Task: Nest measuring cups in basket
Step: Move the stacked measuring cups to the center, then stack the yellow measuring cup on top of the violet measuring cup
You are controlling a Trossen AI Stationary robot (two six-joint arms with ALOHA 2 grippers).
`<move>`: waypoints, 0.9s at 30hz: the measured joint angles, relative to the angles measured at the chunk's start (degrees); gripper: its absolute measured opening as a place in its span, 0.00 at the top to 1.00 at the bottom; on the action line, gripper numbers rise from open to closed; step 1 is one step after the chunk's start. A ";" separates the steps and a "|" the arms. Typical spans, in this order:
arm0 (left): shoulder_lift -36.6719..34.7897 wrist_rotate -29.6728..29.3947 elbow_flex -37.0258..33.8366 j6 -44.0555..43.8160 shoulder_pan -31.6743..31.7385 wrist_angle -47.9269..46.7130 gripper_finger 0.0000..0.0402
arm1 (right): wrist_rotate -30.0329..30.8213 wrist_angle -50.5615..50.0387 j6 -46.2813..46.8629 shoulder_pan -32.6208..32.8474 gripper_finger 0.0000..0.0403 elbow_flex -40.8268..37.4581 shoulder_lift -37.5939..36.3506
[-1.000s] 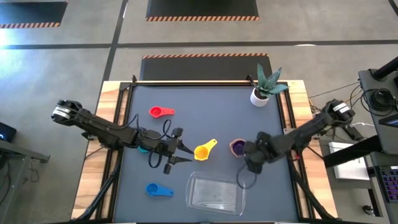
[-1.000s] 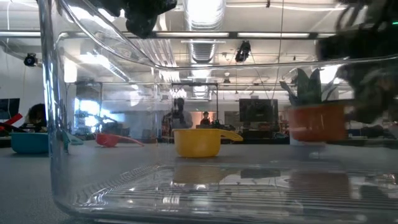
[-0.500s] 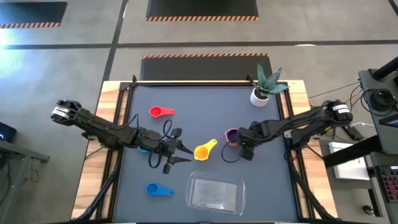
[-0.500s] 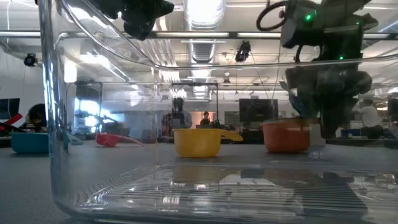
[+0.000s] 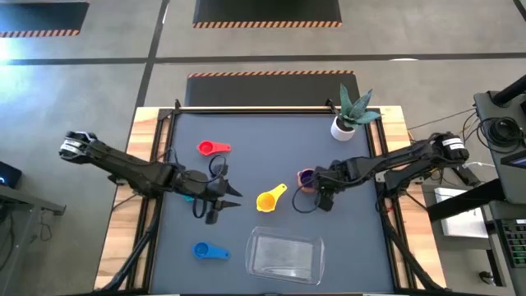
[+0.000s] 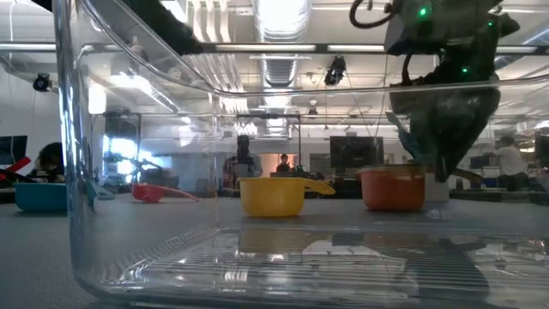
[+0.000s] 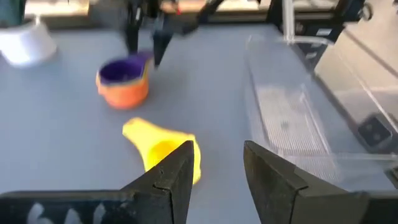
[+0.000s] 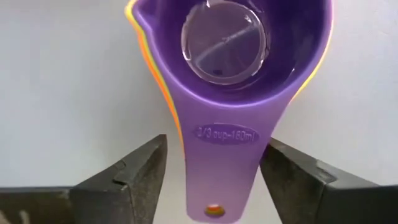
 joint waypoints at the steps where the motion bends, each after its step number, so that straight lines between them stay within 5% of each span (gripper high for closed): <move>1: -0.90 -0.05 0.00 -1.17 0.01 -2.49 0.69 | -0.22 -0.19 0.17 0.01 0.40 0.13 -0.44; 5: -2.62 -0.25 0.00 -4.45 0.02 -7.42 0.69 | -1.27 -0.34 0.70 0.49 0.37 0.73 -2.63; 11: 0.64 -4.87 0.00 -4.50 0.77 -2.77 0.69 | 0.35 -1.87 2.63 0.52 0.39 2.68 -5.03; 20: 14.26 2.20 4.30 -7.44 8.87 0.96 0.69 | 1.96 -4.07 1.06 0.61 0.44 7.14 -5.75; 27: 27.06 3.37 15.01 -7.44 11.04 -9.53 0.69 | 4.87 -5.69 1.03 0.66 0.44 8.16 -6.34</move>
